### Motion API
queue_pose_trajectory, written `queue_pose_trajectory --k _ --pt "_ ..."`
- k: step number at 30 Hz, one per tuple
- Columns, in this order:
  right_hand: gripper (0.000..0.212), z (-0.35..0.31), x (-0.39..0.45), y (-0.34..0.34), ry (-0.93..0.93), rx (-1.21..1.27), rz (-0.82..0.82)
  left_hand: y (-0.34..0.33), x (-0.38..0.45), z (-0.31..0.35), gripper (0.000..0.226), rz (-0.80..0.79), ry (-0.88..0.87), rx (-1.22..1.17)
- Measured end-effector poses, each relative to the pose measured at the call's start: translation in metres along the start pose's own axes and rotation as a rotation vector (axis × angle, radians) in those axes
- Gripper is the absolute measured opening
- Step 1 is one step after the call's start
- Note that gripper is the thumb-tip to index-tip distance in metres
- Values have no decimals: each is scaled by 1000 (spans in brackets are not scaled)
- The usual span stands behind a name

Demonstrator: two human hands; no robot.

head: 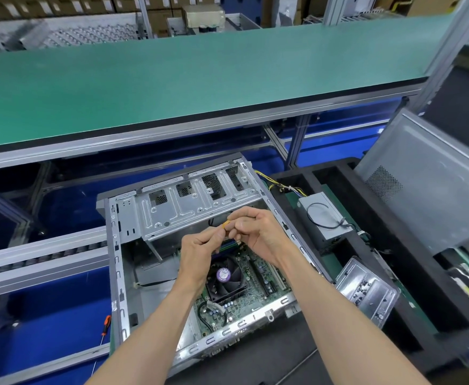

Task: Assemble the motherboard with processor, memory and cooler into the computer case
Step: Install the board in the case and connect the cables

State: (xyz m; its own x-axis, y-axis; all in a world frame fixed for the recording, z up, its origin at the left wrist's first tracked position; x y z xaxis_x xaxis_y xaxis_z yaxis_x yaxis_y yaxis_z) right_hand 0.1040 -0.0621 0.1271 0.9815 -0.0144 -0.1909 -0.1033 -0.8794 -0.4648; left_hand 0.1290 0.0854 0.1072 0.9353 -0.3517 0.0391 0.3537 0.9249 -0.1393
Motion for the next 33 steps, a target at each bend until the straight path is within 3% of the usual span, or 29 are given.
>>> queue_pose_trajectory --k 8,21,25,28,30,33 --pt "19 3 1 2 -31 -47 25 -1 1 1 15 34 53 -152" --pt "9 10 0 5 -173 -247 66 3 4 -4 24 38 68 -78" --pt "10 16 0 7 -203 -516 148 7 6 -2 19 42 53 51" --pt "11 14 0 10 -142 -1034 282 17 6 -4 15 156 59 164" --pt "37 19 -4 -1 -207 -1407 234 23 5 -6 14 245 67 226" --pt "79 39 -8 -27 -294 -1673 92 28 3 -5 22 315 58 270"
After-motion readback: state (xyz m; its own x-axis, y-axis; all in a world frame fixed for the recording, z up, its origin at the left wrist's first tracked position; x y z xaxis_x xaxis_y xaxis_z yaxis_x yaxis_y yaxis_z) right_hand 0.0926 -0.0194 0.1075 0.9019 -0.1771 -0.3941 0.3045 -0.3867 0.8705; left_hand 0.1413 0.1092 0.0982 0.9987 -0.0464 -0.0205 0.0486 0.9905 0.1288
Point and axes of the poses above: each hand's wrist, its own x-axis towards the middle knuckle, its own y-axis out of the back of the hand, z = x × y, the point moved 5 cm from there along x, towards the middle knuckle, and after that the axes turned 1 degree about -x, right-handed, at the moved point
